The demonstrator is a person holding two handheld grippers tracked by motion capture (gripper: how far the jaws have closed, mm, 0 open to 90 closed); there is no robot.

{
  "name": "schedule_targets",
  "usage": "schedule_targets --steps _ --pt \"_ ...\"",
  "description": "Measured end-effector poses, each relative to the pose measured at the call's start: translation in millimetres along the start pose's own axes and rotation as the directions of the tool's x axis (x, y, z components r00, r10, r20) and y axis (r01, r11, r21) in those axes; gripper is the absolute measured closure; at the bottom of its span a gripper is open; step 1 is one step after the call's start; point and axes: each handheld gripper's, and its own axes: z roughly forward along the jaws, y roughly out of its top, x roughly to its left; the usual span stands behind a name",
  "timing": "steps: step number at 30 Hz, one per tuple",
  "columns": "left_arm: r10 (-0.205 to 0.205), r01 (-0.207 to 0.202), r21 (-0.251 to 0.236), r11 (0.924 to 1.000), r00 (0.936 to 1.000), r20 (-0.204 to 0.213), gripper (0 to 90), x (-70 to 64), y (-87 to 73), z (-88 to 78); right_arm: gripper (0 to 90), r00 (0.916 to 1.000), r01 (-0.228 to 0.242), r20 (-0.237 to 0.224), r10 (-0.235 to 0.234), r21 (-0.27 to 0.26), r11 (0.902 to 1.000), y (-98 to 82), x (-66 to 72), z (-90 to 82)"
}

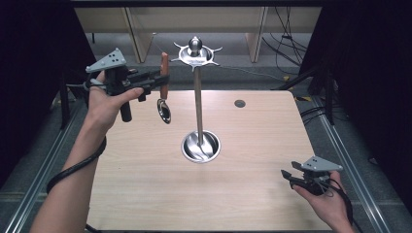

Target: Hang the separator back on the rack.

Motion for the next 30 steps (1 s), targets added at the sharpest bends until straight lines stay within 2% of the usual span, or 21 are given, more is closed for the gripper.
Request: schedule_targets --steps 4,5,7,12,13,14,18,20,25,26,30 --pt "0.003 -0.003 -0.003 1.0 0.9999 0.011 67.2 0.2 -0.5 0.2 48.6 1.0 -0.003 0.0 0.003 0.001 1.0 -0.1 0.2 0.0" --pt "0.004 -0.004 0.0 1.0 0.9999 0.013 67.2 -0.2 -0.6 0.2 48.6 0.9999 0.014 0.0 -0.014 -0.002 0.9999 0.2 -1.1 0.2" --pt "0.01 -0.01 0.003 0.9999 0.9998 0.016 67.2 -1.1 -0.8 0.5 48.6 0.9999 0.015 -0.002 -0.015 -0.004 0.9999 0.2 -1.4 0.2" --pt "0.009 -0.009 0.006 0.9999 0.9996 0.025 67.2 -2.2 1.0 2.7 48.6 0.9999 0.013 0.001 -0.013 -0.002 0.9999 0.1 -1.4 0.1" --pt "0.008 -0.008 0.008 0.9999 0.9996 0.026 67.2 -1.8 1.6 3.3 48.6 1.0 -0.004 0.003 0.004 0.0 1.0 -0.1 0.3 -0.1" --pt "0.008 -0.009 0.01 0.9999 0.9996 0.026 67.1 -1.3 2.1 4.1 48.6 0.9999 0.013 0.005 -0.013 -0.002 0.9999 0.2 -0.9 -0.1" --pt "0.003 -0.004 0.015 0.9999 0.9994 0.034 67.2 -0.6 2.8 7.1 48.6 0.9998 0.018 0.0 -0.018 -0.004 0.9998 0.1 -1.7 0.1" --pt "0.002 -0.003 0.015 0.9999 0.9993 0.038 67.2 -0.8 2.8 8.5 48.6 1.0 -0.002 0.002 0.002 0.004 1.0 -0.2 -0.2 -0.4" --pt "-0.003 0.002 0.02 0.9998 0.9993 0.038 67.1 0.3 2.6 11.7 48.5 1.0 0.0 0.001 0.0 0.001 1.0 -0.1 0.0 -0.3" --pt "-0.004 0.003 0.021 0.9998 0.9992 0.039 67.1 0.7 2.6 12.2 48.5 0.9999 0.016 0.002 -0.016 -0.002 0.9999 0.1 -1.7 -0.2" --pt "-0.007 0.006 0.024 0.9997 0.9989 0.046 67.1 1.3 2.9 14.7 48.5 0.9998 0.018 0.003 -0.018 0.0 0.9998 0.0 -1.8 -0.1"
